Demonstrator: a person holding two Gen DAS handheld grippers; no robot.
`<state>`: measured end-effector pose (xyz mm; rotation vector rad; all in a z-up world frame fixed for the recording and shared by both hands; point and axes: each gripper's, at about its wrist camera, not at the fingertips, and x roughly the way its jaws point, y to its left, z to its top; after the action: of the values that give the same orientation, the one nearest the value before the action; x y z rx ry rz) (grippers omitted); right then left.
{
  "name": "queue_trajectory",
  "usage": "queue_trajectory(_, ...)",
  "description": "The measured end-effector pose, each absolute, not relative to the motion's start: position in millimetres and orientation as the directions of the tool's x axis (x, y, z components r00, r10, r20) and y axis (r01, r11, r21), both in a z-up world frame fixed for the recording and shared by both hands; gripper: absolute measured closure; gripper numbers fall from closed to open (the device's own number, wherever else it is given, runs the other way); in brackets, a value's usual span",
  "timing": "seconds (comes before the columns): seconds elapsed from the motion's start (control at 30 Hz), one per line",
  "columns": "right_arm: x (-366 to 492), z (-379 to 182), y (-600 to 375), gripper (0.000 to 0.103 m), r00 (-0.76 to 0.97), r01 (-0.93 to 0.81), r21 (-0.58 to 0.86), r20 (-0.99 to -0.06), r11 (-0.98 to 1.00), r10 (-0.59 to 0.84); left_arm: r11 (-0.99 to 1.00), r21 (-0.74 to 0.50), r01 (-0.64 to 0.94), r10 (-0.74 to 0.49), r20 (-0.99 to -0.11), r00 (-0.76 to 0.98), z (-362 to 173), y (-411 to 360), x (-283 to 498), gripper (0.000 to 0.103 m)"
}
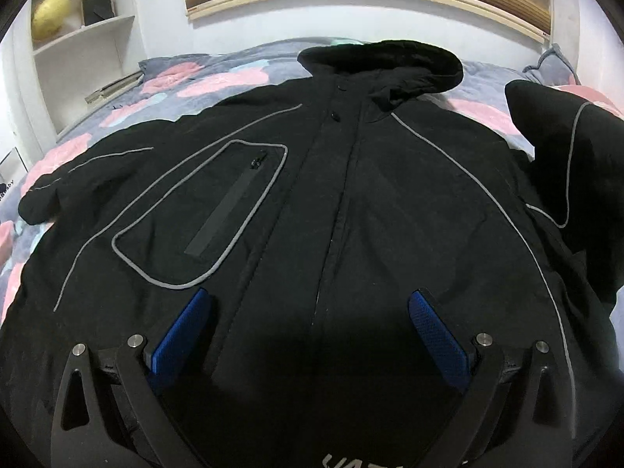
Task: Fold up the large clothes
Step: 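Grasp the black jacket sleeve cuff with the left gripper and lift it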
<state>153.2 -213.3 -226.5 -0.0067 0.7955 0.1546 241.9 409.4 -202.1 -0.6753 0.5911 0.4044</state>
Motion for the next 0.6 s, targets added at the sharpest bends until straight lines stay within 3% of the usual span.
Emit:
queue_trajectory(0.13,155.4,-234.2,-212.8,0.000,0.678,-0.149,0.071,-0.718,0.986,0.154,0.650,-0.511,-0.563,0.142,-0.646,0.750,-229.8,428.1,266.9,0.009)
queue_trajectory(0.33,157.4,-237.0,-218.2,0.000,0.675,-0.152,0.100,-0.717,0.983,0.177,0.645,-0.446,-0.621,0.194,-0.690,0.698,-252.4,434.5,299.9,0.013)
queue_trajectory(0.37,157.7,-237.4,-218.0,0.000,0.674,-0.153,0.101,-0.717,0.983,0.178,0.659,-0.426,-0.619,0.205,-0.691,0.693,-252.0,433.0,303.3,0.023)
queue_trajectory(0.4,156.8,-237.1,-218.3,0.000,0.674,-0.153,0.102,-0.716,0.983,0.180,0.688,-0.407,-0.600,0.200,-0.689,0.697,-250.7,428.7,308.6,0.059)
queue_trajectory(0.43,157.4,-237.6,-218.1,0.000,0.673,-0.153,0.103,-0.717,0.983,0.180,0.703,-0.403,-0.586,0.190,-0.687,0.701,-249.7,426.8,310.9,0.073)
queue_trajectory(0.5,157.9,-238.3,-218.2,0.000,0.674,-0.154,0.106,-0.716,0.982,0.183,0.733,-0.378,-0.565,0.218,-0.656,0.722,-240.5,418.5,309.4,0.082)
queue_trajectory(0.6,158.2,-239.6,-219.3,0.000,0.672,-0.154,0.114,-0.716,0.981,0.189,0.783,-0.346,-0.517,0.243,-0.595,0.766,-217.4,401.7,300.0,0.085)
